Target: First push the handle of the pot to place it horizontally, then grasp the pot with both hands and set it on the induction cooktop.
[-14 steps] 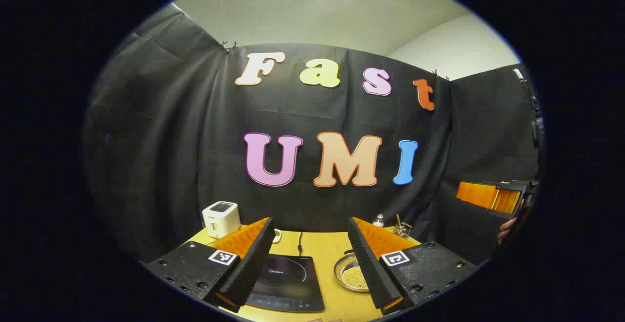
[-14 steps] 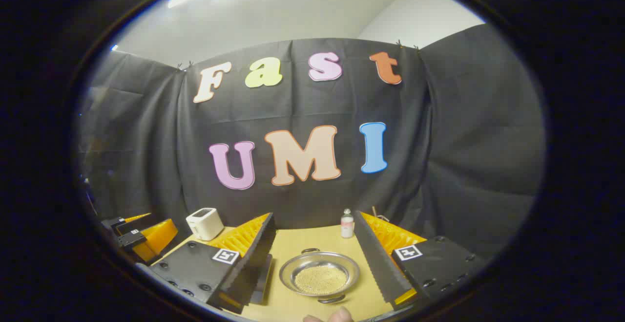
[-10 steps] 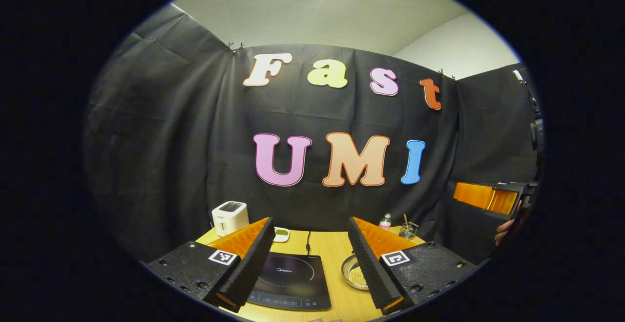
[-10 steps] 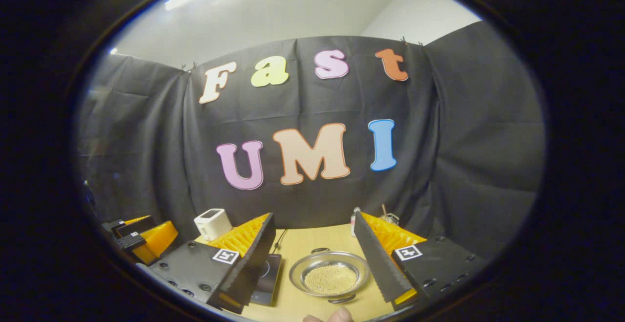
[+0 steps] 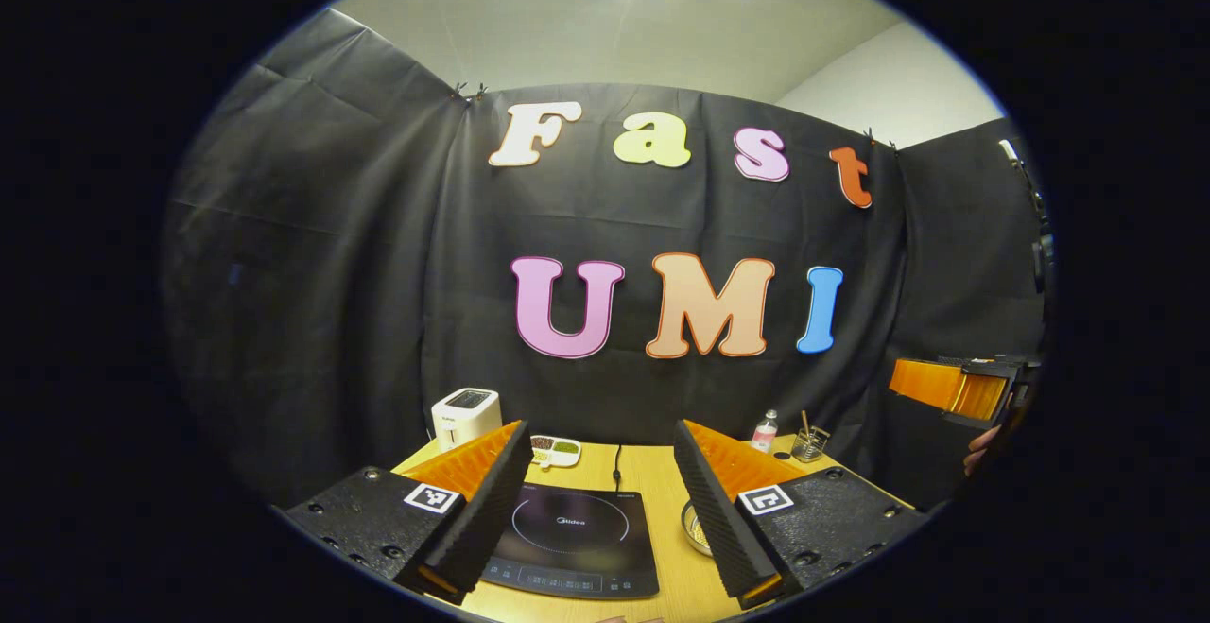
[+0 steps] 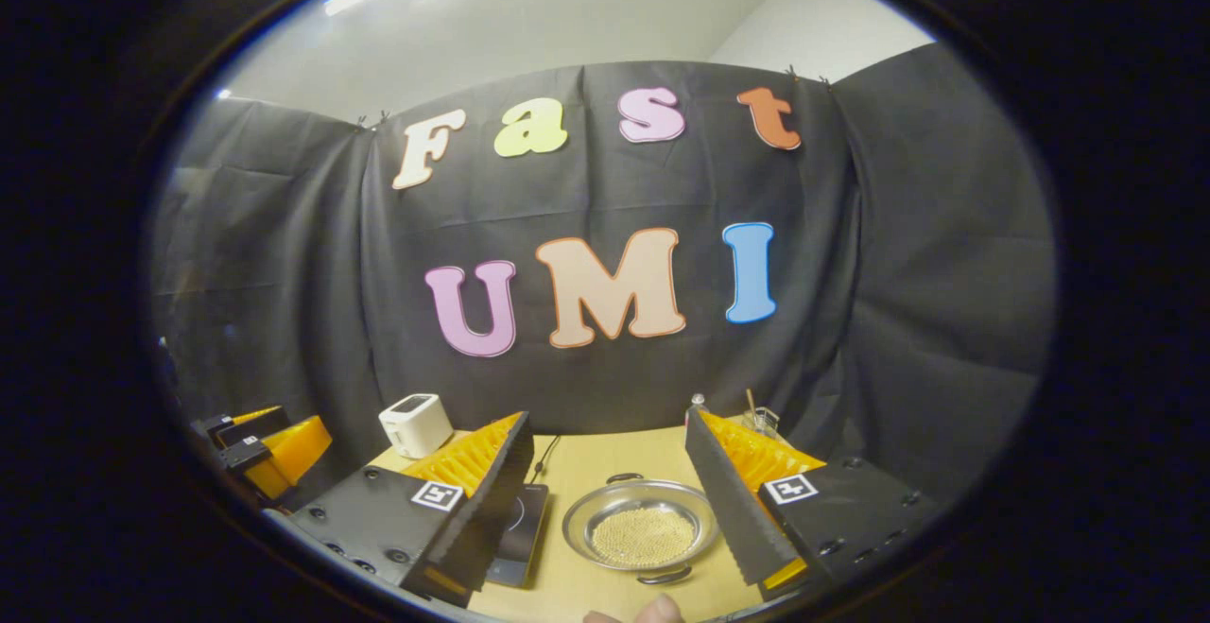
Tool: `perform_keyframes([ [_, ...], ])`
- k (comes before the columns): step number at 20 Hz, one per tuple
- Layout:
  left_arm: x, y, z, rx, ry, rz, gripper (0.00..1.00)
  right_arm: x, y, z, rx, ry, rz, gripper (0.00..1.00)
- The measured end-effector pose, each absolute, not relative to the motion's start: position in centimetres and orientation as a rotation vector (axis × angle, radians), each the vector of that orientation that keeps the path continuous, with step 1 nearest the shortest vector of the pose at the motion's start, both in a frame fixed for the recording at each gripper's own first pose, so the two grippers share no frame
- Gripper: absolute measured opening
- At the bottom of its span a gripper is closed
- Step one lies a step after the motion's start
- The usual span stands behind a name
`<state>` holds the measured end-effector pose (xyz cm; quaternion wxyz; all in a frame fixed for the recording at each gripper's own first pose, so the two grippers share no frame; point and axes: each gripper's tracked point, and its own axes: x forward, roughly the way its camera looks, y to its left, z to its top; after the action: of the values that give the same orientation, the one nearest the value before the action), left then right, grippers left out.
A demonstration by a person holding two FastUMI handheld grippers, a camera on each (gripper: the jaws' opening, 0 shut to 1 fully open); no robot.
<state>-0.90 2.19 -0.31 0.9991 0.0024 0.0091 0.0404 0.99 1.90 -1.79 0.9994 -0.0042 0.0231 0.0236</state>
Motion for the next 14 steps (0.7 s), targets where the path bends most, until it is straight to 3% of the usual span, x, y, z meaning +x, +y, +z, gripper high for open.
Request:
perform_keyframes([
  [1, -0.9, 2.2, -0.4, 0.003, 0.023, 0.081, 0.92, 0.9, 2.0, -2.1, -0.006, 0.05, 0.048, 0.99],
  [2, -0.9, 2.2, -0.6, 0.004, 0.027, 0.082, 0.87, 1.0, 2.0, -2.2, -0.004, 0.053, 0.05, 0.99],
  [3, -0.8, 2.2, -0.6, 0.004, 0.03, 0.082, 0.92, 1.0, 2.0, -2.4, -0.005, 0.057, 0.049, 0.99],
  [8, -0.8, 2.3, -0.8, 0.005, 0.041, 0.079, 0.92, 1.4, 2.1, -3.4, -0.007, 0.085, 0.048, 0.99],
  [9, -0.7, 2.3, -0.9, 0.005, 0.045, 0.078, 0.92, 1.5, 2.2, -3.7, -0.011, 0.095, 0.048, 0.92],
  [13, -0.4, 2.4, -1.0, 0.009, 0.043, 0.074, 0.92, 1.9, 2.7, -4.4, -0.03, 0.111, 0.048, 0.91],
  [14, -0.1, 2.5, -1.1, 0.01, 0.042, 0.074, 0.92, 2.1, 2.8, -4.8, -0.034, 0.12, 0.051, 0.81],
])
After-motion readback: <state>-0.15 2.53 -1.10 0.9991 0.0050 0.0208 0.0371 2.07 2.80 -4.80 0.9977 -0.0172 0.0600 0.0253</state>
